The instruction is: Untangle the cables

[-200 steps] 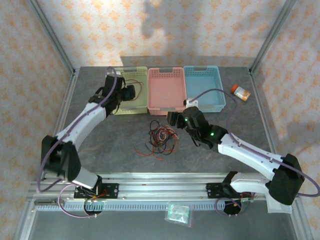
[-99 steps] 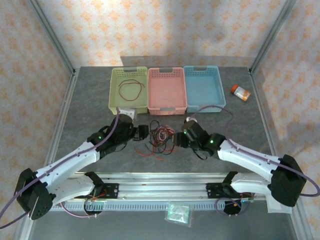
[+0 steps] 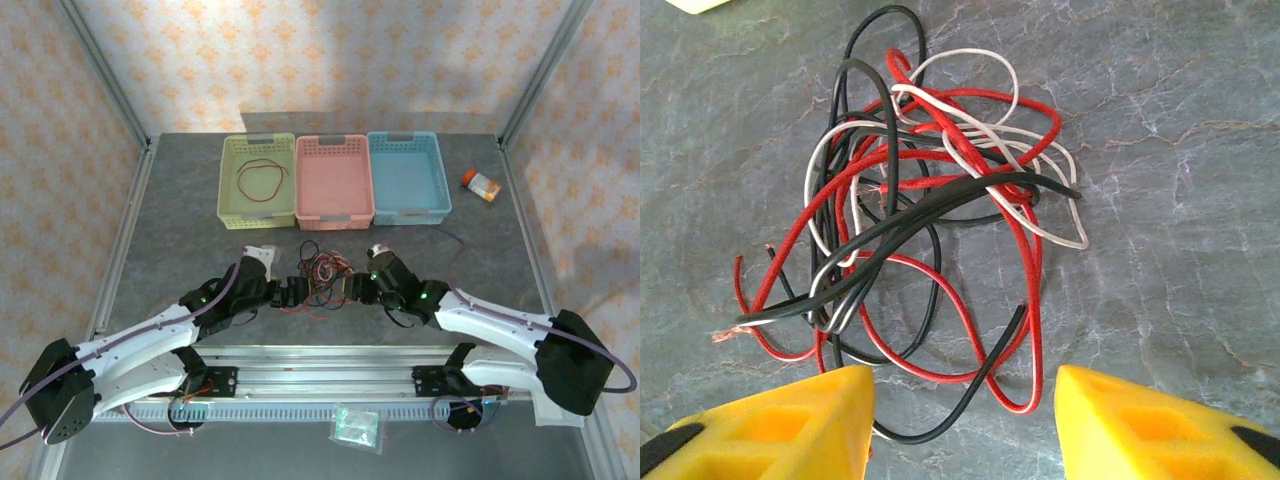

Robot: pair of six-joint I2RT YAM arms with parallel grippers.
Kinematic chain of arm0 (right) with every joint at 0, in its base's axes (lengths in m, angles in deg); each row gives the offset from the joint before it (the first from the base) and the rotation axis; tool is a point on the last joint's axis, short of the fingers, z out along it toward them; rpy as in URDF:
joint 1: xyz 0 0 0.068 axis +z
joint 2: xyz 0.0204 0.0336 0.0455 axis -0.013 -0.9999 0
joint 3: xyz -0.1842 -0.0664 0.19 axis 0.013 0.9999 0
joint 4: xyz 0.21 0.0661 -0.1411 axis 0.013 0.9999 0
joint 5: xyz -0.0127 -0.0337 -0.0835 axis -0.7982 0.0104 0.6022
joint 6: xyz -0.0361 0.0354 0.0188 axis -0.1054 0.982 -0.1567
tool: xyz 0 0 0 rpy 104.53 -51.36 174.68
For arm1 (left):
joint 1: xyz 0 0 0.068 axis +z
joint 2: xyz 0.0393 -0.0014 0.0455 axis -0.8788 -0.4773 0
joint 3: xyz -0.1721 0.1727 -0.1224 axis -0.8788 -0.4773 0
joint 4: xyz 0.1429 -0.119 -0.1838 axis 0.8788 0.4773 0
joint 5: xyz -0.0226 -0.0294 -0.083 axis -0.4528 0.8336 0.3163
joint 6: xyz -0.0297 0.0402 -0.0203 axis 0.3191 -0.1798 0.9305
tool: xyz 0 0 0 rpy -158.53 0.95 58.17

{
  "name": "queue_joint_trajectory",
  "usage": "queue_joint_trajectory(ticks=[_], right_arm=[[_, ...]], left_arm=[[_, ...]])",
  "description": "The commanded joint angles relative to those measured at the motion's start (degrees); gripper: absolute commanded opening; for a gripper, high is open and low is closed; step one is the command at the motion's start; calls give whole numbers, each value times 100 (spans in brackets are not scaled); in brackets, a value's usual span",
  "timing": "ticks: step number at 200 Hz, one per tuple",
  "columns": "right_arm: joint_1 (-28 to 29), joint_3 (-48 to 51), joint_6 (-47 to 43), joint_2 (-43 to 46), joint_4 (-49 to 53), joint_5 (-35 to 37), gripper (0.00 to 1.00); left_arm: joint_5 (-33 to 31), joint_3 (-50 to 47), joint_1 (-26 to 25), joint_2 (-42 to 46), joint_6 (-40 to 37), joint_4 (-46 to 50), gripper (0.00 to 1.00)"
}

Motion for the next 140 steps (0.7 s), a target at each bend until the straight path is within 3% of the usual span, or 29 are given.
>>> queue_joint_trajectory(ticks=[1, 86, 140], right_arm=[[-41, 116, -110, -174, -184, 17, 49], [-276, 62, -359, -980, -579, -326, 42], [-351, 55, -436, -1046, -648, -328, 27]], left_arm=[[31, -108, -148, -170, 7, -574, 99], [-591, 286, -558, -1270, -372, -735, 99], [-700, 485, -569, -1518, -454, -1080, 99]])
